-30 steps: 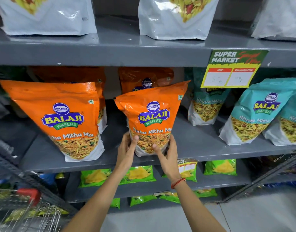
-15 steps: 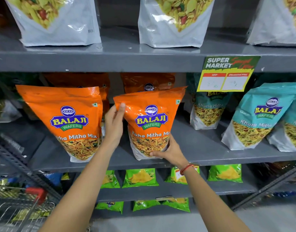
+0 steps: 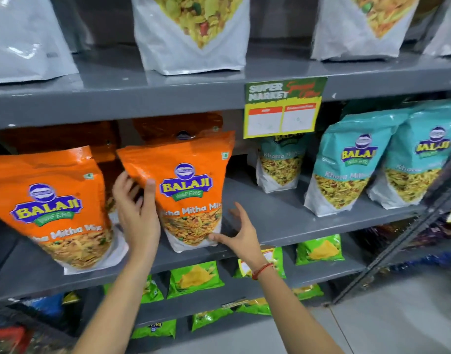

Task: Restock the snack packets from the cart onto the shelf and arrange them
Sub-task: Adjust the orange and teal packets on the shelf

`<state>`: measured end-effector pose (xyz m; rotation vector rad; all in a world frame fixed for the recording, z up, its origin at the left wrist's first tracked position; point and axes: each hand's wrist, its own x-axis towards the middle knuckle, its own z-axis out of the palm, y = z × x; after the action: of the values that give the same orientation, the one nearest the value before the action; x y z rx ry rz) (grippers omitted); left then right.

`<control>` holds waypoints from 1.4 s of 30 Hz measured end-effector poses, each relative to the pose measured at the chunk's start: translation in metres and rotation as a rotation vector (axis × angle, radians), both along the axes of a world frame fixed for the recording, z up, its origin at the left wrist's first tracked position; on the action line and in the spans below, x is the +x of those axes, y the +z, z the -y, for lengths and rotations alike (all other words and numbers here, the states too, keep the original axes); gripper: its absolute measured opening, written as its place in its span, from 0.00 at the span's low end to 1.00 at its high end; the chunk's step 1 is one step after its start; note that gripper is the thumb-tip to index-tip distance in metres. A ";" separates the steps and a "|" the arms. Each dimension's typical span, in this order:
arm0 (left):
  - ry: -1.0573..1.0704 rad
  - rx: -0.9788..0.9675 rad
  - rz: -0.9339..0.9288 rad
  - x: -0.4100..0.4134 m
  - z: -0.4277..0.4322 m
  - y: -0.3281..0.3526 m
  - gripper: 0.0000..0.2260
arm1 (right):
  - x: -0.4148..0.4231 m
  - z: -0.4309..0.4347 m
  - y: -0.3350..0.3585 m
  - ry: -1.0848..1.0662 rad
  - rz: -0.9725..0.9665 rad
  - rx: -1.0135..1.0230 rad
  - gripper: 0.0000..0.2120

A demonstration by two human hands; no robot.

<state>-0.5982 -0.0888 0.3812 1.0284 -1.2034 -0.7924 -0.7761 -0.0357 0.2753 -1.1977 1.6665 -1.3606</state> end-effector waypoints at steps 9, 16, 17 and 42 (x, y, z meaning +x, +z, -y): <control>-0.272 -0.078 0.174 -0.122 -0.088 -0.072 0.18 | -0.134 -0.063 0.007 -0.704 0.063 -0.210 0.26; -0.667 -0.021 0.380 -0.220 -0.044 -0.064 0.15 | -0.235 -0.074 0.022 -0.720 0.119 -0.149 0.37; -0.704 0.000 0.423 -0.235 -0.036 -0.065 0.17 | -0.244 -0.071 0.023 -0.701 0.125 -0.143 0.37; -0.707 0.118 0.312 -0.229 -0.006 -0.119 0.31 | -0.183 -0.032 0.009 -0.553 0.157 -0.193 0.43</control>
<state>-0.8268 -0.0824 0.2617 0.8339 -1.8506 -1.2900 -0.9589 -0.0041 0.2843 -0.7205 1.8593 -1.9318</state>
